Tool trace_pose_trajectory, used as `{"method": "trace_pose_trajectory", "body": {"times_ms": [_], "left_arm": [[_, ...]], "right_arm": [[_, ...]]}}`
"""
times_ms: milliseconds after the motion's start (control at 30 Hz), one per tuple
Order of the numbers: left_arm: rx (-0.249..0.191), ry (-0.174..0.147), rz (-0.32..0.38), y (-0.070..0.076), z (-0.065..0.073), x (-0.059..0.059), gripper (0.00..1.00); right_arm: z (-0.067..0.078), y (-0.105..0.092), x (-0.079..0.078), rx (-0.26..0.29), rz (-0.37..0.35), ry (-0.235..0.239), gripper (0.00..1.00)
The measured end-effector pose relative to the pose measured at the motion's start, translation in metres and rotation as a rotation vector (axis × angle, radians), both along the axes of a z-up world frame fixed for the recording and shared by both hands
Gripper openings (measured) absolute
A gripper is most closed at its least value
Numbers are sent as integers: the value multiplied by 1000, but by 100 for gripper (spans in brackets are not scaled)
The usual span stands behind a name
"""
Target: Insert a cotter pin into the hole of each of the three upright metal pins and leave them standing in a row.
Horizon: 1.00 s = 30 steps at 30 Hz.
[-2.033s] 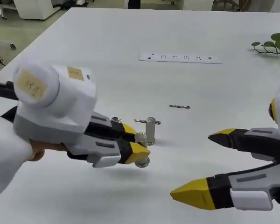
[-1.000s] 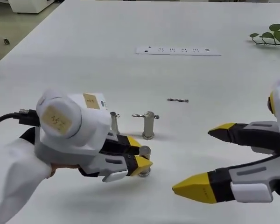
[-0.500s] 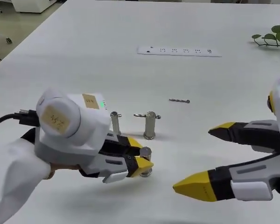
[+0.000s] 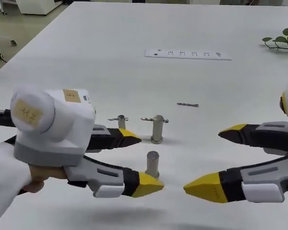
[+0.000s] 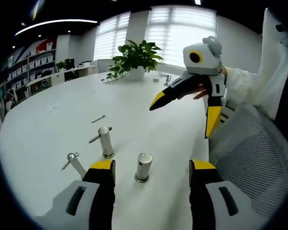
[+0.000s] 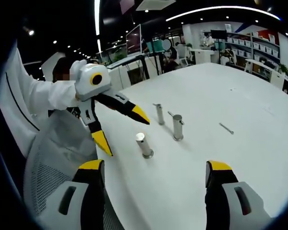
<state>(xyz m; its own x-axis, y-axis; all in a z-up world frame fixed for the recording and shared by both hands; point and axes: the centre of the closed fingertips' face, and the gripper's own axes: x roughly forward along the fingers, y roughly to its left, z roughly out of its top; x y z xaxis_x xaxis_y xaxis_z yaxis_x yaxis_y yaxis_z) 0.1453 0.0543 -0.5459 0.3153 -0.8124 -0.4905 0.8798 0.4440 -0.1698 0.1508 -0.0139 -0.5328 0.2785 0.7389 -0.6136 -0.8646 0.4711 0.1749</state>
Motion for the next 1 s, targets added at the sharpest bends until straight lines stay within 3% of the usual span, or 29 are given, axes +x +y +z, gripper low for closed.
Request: {"method": "trace_pose_trajectory", "body": {"times_ms": [200,267,400,667,800,1000], "left_arm": [[-29,23,-33,-1,6,-18,93],[-30,31,-48,-1,6,-24,99],[-37,50,-37,0,5,-29,99],[-58,42,25,9,10,-27,99],[-63,48,43,12,9,-28,99],[-60,54,61,17,7,-31,99]], "right_arm": [[4,-6,10,-25,15,-25,81],[5,-8,15,-37,20,-36,79],[10,-11,28,-59,35,-67,78],[12,-23,62,-155,78,-121,74],[14,-27,88,-186,91,-135,70],[9,-26,111,-230,127,-145,65]]}}
